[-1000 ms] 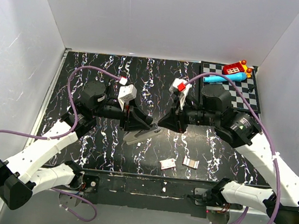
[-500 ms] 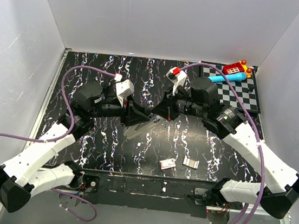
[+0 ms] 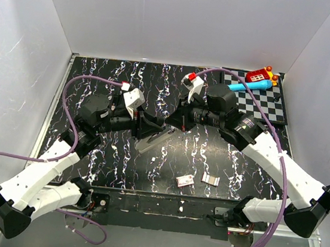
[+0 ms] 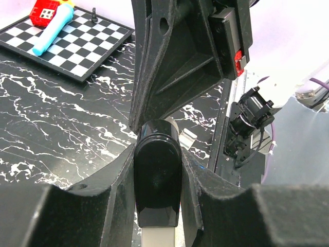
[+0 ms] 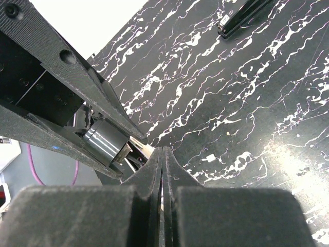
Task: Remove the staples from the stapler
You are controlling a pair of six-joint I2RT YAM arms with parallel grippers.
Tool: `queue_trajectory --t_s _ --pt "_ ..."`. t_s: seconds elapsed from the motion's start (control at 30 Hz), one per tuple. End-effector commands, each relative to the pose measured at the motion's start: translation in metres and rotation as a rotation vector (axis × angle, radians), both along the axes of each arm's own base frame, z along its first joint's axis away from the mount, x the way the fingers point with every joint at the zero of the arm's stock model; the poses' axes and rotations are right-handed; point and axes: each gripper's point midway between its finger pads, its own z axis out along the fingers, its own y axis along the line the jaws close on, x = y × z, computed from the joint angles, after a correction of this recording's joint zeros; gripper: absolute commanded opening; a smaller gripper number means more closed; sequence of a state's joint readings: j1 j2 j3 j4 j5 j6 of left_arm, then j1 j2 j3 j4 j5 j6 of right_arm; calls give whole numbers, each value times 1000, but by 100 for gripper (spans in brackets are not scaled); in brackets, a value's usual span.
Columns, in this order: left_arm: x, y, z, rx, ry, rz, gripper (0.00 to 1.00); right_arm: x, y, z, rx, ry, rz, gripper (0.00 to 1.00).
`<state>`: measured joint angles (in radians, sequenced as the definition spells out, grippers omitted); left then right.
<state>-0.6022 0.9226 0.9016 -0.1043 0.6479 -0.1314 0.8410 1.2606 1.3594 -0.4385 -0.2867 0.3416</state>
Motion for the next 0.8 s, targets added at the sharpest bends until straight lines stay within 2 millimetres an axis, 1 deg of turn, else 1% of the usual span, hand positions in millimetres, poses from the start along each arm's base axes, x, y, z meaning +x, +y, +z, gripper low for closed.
queue_trajectory --t_s 0.0,0.13,0.33,0.5,0.67,0.77 --pt "11 9 31 -74 -95 98 0 2 6 4 25 7 -3 1" --pt "17 10 32 -77 -88 132 0 3 8 -10 7 23 -5 1" --pt "24 14 32 -79 -79 178 0 3 13 -38 -36 57 -6 1" --pt "27 16 37 -100 -78 203 0 5 14 -63 -85 73 -30 1" --pt "31 15 37 -106 -59 220 0 2 24 -84 -120 89 -21 1" --pt "34 15 38 -108 -48 235 0 -1 31 -92 -128 94 -14 1"
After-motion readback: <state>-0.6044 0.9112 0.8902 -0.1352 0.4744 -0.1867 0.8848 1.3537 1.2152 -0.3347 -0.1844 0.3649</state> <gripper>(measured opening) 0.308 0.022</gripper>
